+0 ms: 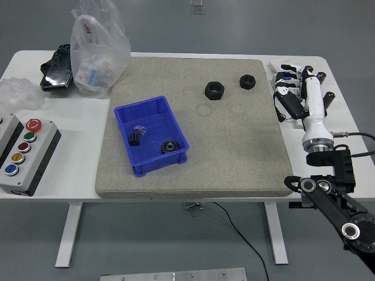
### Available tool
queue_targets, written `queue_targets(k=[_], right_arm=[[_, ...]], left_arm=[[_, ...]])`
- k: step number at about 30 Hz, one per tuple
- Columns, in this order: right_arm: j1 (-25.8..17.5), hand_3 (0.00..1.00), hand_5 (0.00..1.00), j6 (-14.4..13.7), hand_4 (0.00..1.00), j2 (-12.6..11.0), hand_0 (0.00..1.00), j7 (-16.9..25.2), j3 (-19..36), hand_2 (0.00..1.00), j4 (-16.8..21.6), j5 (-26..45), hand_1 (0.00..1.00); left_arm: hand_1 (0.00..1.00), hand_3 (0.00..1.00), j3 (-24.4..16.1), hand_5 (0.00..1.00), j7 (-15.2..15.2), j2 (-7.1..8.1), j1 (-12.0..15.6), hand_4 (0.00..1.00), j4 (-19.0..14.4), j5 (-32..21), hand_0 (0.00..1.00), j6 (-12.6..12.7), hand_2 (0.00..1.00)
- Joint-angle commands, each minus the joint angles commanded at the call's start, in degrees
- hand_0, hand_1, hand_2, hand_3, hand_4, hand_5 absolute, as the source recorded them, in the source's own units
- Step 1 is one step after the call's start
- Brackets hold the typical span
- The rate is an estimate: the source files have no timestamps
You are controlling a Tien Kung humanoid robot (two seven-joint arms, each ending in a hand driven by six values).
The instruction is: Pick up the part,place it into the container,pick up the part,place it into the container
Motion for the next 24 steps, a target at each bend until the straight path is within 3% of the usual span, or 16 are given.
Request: queue_targets(k=[9,24], right_arm=[[-2.93,0.679,0.425,0.0,0.535,1.15,0.35,10.82,1.79,0.645,-1.28,12.24,0.521],[-4.75,0.682,0.387,0.0,0.55,2.44,0.36,13.63,1.52,0.647,-2.15,16.24,0.53]], left_arm=[[0.635,0.671,-1.31,0.484,0.15,0.52,0.72,0.747,0.0,1.1,0.711,-0.09,0.625],[0.603,0.672,-3.48,0.478,0.23,1.32,3.02,0.747,0.0,1.47,0.71,-0.29,0.582]])
